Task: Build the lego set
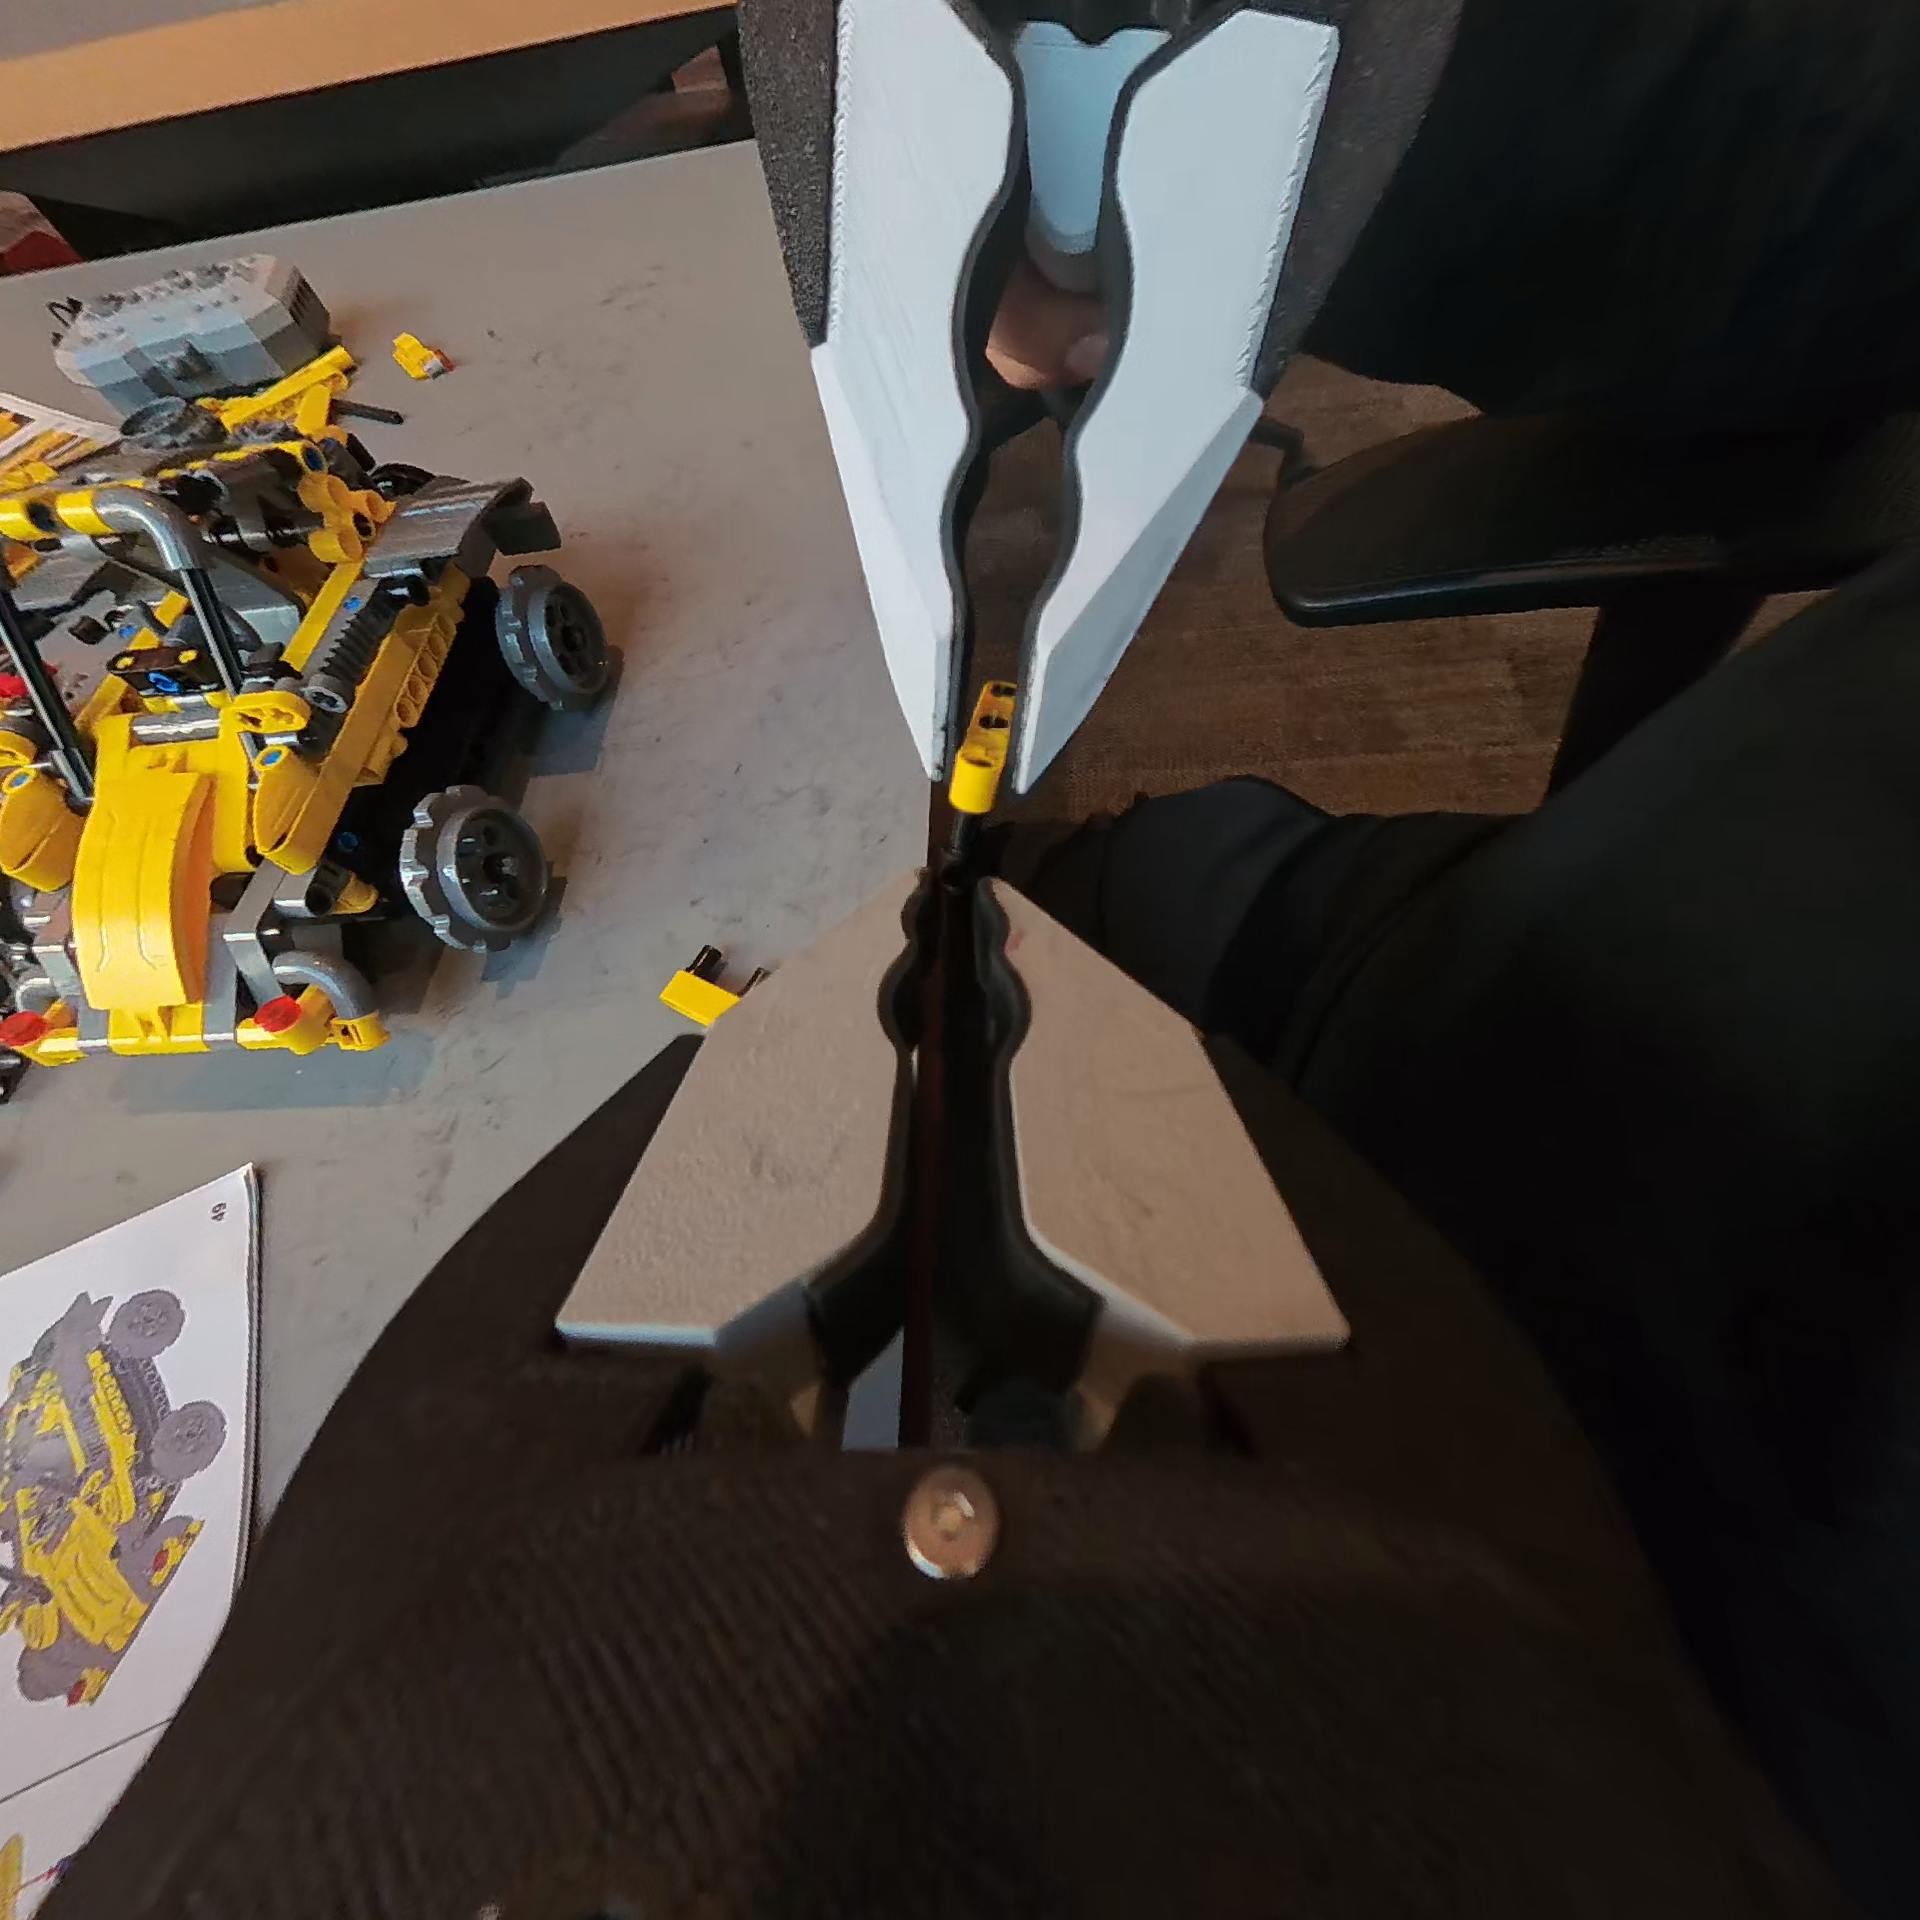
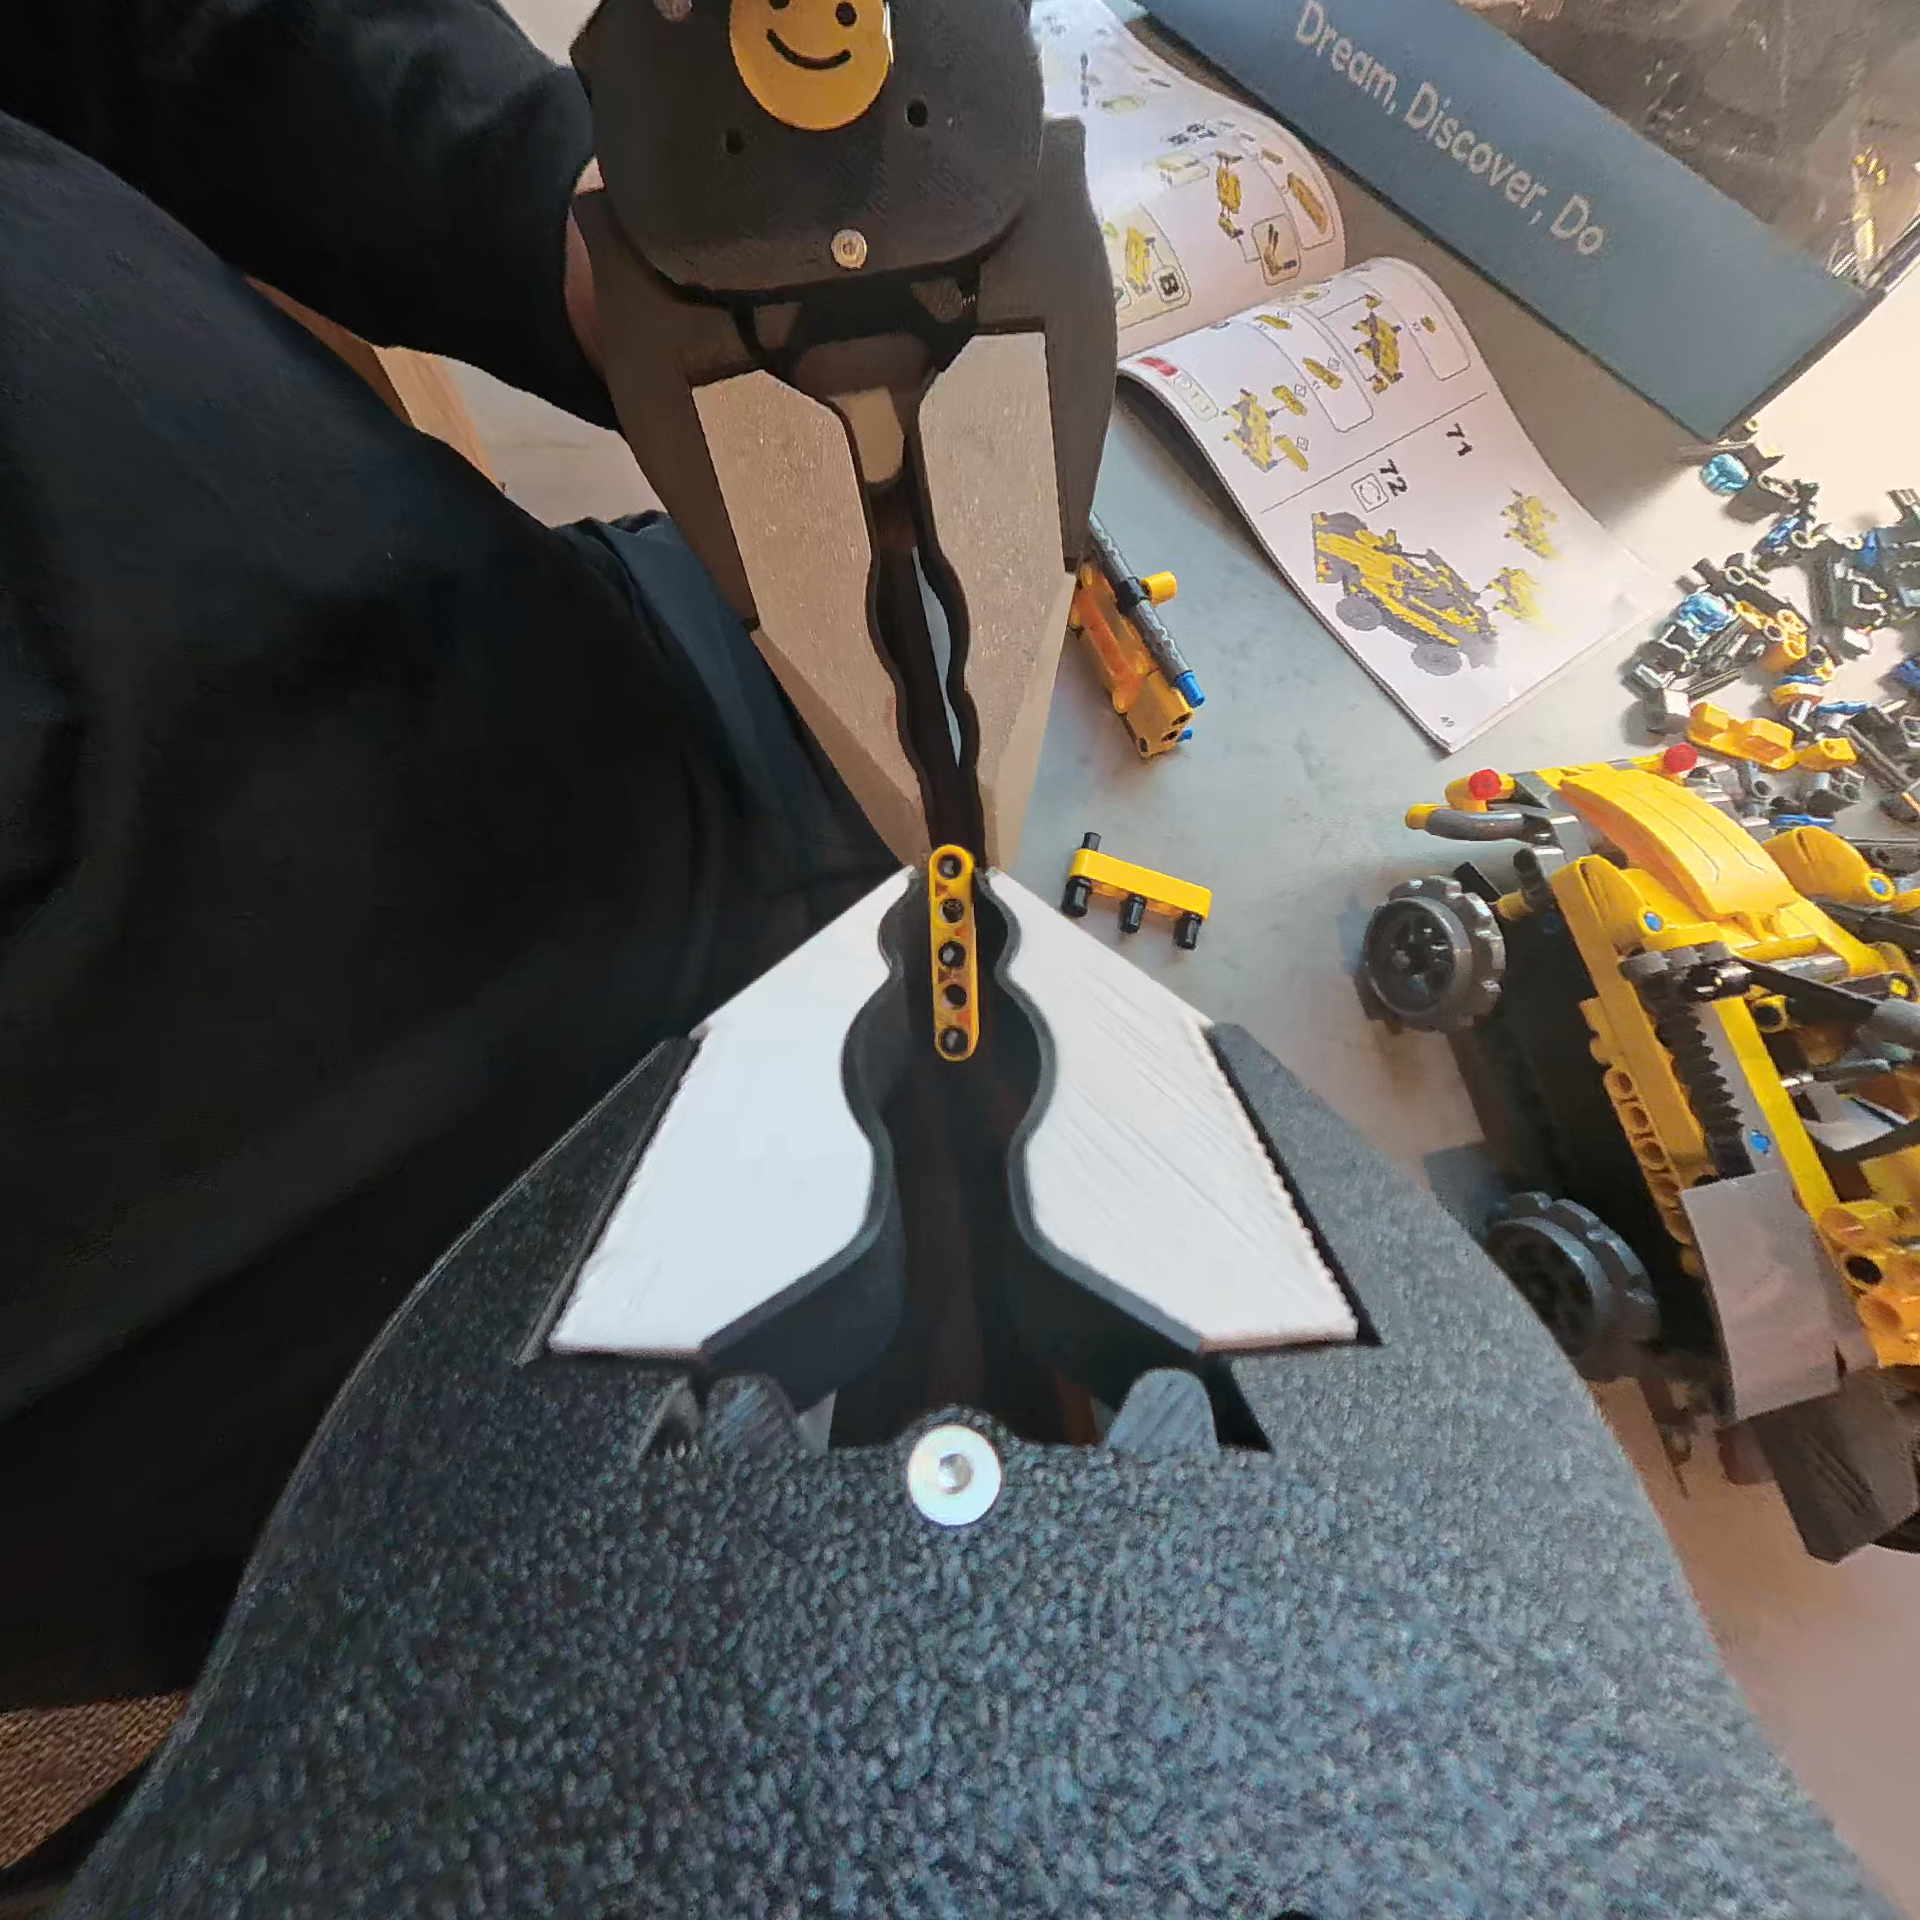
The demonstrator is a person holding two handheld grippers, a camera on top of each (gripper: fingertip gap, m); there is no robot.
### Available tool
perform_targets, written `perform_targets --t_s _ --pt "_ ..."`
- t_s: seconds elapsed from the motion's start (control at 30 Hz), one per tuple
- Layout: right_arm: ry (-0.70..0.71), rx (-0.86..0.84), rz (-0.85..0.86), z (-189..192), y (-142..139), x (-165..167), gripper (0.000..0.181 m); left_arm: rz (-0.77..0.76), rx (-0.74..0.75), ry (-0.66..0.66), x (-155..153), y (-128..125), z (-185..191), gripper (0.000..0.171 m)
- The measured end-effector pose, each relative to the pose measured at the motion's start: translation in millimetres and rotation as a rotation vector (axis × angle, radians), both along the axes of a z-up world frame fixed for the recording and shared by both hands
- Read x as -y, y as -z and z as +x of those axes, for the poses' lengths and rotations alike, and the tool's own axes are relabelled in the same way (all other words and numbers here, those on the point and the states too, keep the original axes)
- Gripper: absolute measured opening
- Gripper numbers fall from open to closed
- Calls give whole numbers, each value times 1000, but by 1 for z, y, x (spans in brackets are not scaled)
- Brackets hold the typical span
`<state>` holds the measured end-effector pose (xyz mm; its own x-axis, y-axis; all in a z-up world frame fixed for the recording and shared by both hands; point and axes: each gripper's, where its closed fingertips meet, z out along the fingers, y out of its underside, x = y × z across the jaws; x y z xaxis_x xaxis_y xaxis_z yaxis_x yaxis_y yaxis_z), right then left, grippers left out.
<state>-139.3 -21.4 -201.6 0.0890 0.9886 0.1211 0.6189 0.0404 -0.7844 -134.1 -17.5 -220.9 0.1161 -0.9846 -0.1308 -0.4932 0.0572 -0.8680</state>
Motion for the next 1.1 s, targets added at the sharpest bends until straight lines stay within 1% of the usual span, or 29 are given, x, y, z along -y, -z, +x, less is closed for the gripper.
perform_targets --t_s 0.13,0.2,0.3,0.4,0.6,0.67,0.73,0.77,0.87,0.97,1.03,1.1 --pt "-10 -10 -8 -4 1 3 12 -14 -15 2 0 0 -1 3" --pt "-5 2 -5 -4 4 1 8 -6 -34 3 1 2 -1 3" --pt "-1 0 -17 -4 6 1 9 -4 -58 5 2 6 -2 3" --pt "13 -2 -9 -4 6 -2 11 -35 -58 7 2 7 -1 3" --pt "12 -4 19 -5 9 -3 8 -86 -58 -11 1 11 -1 3" --pt "23 7 5 -5 12 -5 8 -113 -60 -24 -1 14 -1 3" --pt "55 15 -47 -3 14 -9 7 -127 -46 -41 -4 14 -1 3" --pt "83 22 -69 1 13 -13 7 -132 -37 -44 -5 13 -2 0" --pt "198 137 -19 29 8 -40 8 -139 -26 -52 -8 8 -5 3" --pt "232 275 -58 49 2 -49 8 -132 -28 -65 -12 7 -7 3" --pt "243 378 -72 57 7 -54 8 -133 -32 -68 -13 8 -7 2" --pt "250 466 -86 63 20 -59 7 -132 -42 -69 -12 10 -7 1"
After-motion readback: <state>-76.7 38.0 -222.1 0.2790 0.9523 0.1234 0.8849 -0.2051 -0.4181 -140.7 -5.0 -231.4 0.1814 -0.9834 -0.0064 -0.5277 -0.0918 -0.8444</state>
